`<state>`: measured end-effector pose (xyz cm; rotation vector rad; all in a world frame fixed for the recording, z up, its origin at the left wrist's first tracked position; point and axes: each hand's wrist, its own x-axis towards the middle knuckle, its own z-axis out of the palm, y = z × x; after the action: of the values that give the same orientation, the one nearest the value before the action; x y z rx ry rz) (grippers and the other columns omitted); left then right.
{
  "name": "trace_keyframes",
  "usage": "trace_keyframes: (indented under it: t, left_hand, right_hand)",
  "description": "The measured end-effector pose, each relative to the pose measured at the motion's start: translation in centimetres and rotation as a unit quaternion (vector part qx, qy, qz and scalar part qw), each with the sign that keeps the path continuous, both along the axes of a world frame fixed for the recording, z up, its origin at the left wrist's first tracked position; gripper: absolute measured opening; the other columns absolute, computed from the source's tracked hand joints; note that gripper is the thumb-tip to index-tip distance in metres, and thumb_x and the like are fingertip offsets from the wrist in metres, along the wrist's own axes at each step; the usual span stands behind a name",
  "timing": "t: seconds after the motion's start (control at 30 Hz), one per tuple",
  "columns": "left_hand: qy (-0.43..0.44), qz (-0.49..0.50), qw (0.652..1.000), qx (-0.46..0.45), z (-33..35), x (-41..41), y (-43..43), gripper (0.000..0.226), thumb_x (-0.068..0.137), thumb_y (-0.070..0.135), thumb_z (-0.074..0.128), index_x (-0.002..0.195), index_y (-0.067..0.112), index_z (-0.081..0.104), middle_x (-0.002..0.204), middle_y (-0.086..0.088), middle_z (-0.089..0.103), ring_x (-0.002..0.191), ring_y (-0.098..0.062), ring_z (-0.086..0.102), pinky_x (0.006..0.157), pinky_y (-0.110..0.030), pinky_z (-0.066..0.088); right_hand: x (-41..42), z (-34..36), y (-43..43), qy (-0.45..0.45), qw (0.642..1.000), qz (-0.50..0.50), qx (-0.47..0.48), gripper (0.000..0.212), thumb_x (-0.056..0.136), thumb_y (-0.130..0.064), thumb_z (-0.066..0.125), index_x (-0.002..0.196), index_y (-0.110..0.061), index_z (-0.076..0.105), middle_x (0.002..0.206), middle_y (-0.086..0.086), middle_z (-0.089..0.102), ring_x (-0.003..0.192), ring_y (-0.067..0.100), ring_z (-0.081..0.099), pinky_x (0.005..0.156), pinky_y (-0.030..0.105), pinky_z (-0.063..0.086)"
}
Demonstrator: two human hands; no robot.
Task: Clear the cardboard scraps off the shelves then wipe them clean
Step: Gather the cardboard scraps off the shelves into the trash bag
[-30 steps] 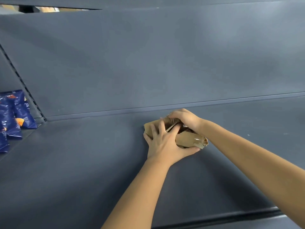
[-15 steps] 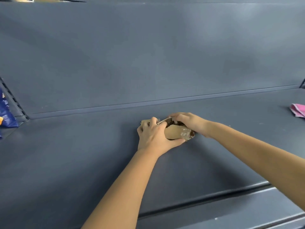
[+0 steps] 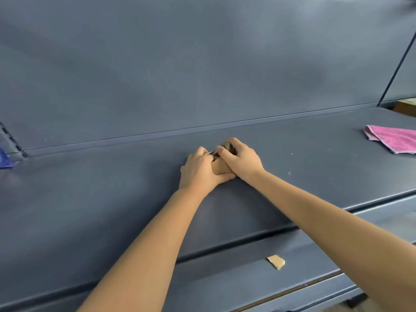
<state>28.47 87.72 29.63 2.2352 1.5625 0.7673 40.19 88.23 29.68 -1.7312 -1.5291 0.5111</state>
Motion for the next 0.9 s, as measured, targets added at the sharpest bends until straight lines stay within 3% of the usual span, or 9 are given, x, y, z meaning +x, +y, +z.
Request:
trace_keyframes:
  t: [0.13,0.23,0.3,0.43,0.53,0.63,0.7,0.8,0.9]
  left_hand:
    - [-0.008,-0.006,1.000,-0.005,-0.1,-0.1,-0.6,0.050,0.065,0.051,0.073,0.095,0.012,0.064,0.096,0.000,0.049,0.093,-0.025,0.055,0.076,-0.040,0.049]
    - [-0.012,-0.001,1.000,0.000,-0.2,-0.1,-0.8,0.050,0.065,0.051,0.072,0.098,0.014,0.062,0.100,-0.001,0.053,0.094,-0.023,0.055,0.075,-0.039,0.050]
    - [-0.021,-0.011,1.000,0.008,-0.2,-0.2,-0.8,0.046,0.066,0.050,0.072,0.105,0.027,0.062,0.099,0.000,0.053,0.095,-0.023,0.055,0.075,-0.038,0.050]
    - [0.008,-0.021,0.999,0.038,-0.3,-0.3,-1.0,0.038,0.070,0.048,0.068,0.105,0.035,0.062,0.097,0.002,0.051,0.097,-0.022,0.051,0.068,-0.031,0.045]
    - [-0.003,-0.021,0.999,0.033,-0.2,-0.3,-1.0,0.041,0.068,0.046,0.069,0.107,0.035,0.062,0.097,0.001,0.053,0.097,-0.022,0.053,0.069,-0.031,0.047]
    - [-0.005,-0.023,1.000,0.016,0.0,-0.2,-1.1,0.038,0.065,0.047,0.070,0.100,0.036,0.062,0.091,0.003,0.053,0.088,-0.020,0.055,0.062,-0.027,0.042]
    - [-0.008,-0.024,1.000,0.014,0.1,-0.1,-1.3,0.037,0.064,0.045,0.070,0.100,0.036,0.063,0.089,0.004,0.053,0.084,-0.020,0.055,0.059,-0.026,0.040]
    - [-0.020,-0.025,0.999,0.022,0.2,-0.1,-1.4,0.035,0.066,0.041,0.070,0.100,0.035,0.063,0.082,0.006,0.050,0.077,-0.019,0.053,0.058,-0.025,0.038]
    - [-0.034,-0.027,0.999,0.030,0.4,-0.1,-1.7,0.032,0.068,0.037,0.069,0.100,0.034,0.064,0.079,0.004,0.051,0.074,-0.020,0.054,0.057,-0.026,0.040]
  right_hand:
    - [0.0,-0.3,-1.0,0.027,0.999,0.017,0.011,0.041,0.087,-0.052,0.049,0.115,-0.023,0.054,0.112,0.007,0.060,0.110,0.029,0.052,0.097,0.045,0.043]
    - [0.3,0.0,-2.0,0.073,0.994,0.082,0.007,0.045,0.088,-0.045,0.054,0.125,-0.020,0.049,0.120,0.007,0.055,0.112,0.023,0.051,0.090,0.030,0.043]
    - [0.8,0.2,-2.4,0.071,0.990,0.117,-0.019,0.050,0.085,-0.043,0.060,0.128,-0.019,0.046,0.116,0.003,0.054,0.108,0.019,0.051,0.086,0.025,0.040]
    - [1.0,-0.1,-2.4,0.011,0.995,0.093,-0.033,0.077,0.060,-0.063,0.064,0.126,-0.030,0.042,0.112,-0.002,0.058,0.114,0.024,0.050,0.102,0.038,0.039]
    - [0.6,-0.1,-2.2,0.002,0.997,0.072,-0.024,0.079,0.053,-0.067,0.059,0.123,-0.032,0.044,0.113,0.000,0.060,0.116,0.026,0.047,0.104,0.042,0.038]
    - [0.7,-0.1,-2.1,0.040,0.996,0.084,-0.015,0.074,0.050,-0.066,0.068,0.112,-0.032,0.048,0.103,-0.001,0.059,0.111,0.027,0.051,0.095,0.044,0.046]
    - [0.9,0.0,-2.2,0.076,0.992,0.096,-0.012,0.064,0.060,-0.050,0.079,0.111,-0.026,0.048,0.099,-0.001,0.058,0.103,0.025,0.057,0.082,0.038,0.053]
    - [0.9,0.3,-2.7,0.119,0.987,0.104,0.011,0.050,0.068,-0.031,0.081,0.104,-0.021,0.048,0.089,-0.003,0.056,0.085,0.020,0.058,0.061,0.025,0.050]
    - [0.8,0.6,-3.2,0.127,0.987,0.097,0.032,0.049,0.066,-0.029,0.082,0.100,-0.021,0.047,0.083,-0.006,0.056,0.081,0.021,0.058,0.064,0.030,0.052]
